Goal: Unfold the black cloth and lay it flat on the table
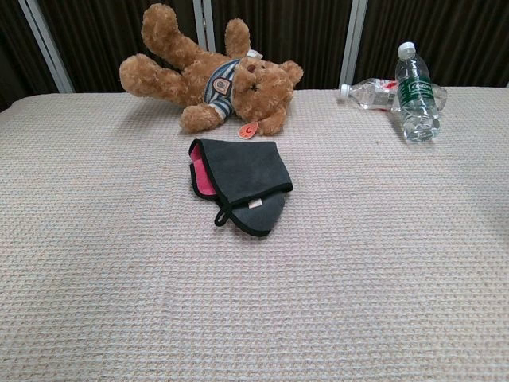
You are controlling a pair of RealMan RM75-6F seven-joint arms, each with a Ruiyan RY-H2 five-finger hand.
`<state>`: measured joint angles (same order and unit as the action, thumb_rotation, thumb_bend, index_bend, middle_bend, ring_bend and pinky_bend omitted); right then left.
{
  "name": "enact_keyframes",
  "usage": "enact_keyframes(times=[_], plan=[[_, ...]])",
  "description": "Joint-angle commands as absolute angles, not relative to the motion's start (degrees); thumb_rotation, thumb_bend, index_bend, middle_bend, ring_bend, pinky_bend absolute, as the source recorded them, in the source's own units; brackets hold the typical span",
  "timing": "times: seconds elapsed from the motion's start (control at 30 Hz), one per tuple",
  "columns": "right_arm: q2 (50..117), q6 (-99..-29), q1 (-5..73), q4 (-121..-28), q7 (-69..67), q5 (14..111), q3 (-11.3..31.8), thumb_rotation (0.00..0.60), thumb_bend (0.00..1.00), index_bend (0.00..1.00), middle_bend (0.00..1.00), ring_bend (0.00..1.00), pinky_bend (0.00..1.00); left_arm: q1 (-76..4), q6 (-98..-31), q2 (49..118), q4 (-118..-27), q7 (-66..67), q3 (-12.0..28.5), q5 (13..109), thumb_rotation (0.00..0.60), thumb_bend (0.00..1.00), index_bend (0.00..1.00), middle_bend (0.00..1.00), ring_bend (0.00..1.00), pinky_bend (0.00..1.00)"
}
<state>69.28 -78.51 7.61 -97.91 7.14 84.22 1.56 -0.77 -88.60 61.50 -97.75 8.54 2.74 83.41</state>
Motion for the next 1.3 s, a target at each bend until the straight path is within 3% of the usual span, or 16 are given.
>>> enact_keyframes(times=[0.03,0.63,1.07,1.17,1.3], plan=[[69.3,-78.4,7.6,-97.9,7.2,84.1,1.5,0.6,0.22,0.0,0.0,0.0,0.0,-0.8,-88.4,61.6,-97.7,8.5,2.7,83.3,0.6,0.0,0.06,0.0,0.0,0.0],[69.9,-77.0,8.3,-97.3,7.3,83.0,1.9,0.6,0.22,0.0,0.0,0.0,0.0,-3.0,-85.1,64.5,-96.1,10.5,2.3,84.1,0.6,0.01,0.08,0.0,0.0,0.0],[71.3,-75.6,8.9,-96.1,8.9,81.2,2.3,0.6,0.22,0.0,0.0,0.0,0.0,-11.0,-78.1,70.2,-97.5,15.7,7.3,81.7,0.6,0.06,0.13,0.01,0.0,0.0],[71.6,-75.3,9.0,-95.8,9.4,80.6,2.4,0.6,0.22,0.0,0.0,0.0,0.0,-13.4,-75.8,72.0,-96.9,17.2,8.4,80.8,0.6,0.08,0.17,0.03,0.0,0.0],[71.7,-75.4,9.1,-95.9,9.4,80.2,2.7,0.6,0.22,0.0,0.0,0.0,0.0,-17.3,-72.4,74.9,-95.8,18.8,9.9,80.9,0.6,0.16,0.33,0.1,0.0,0.0]])
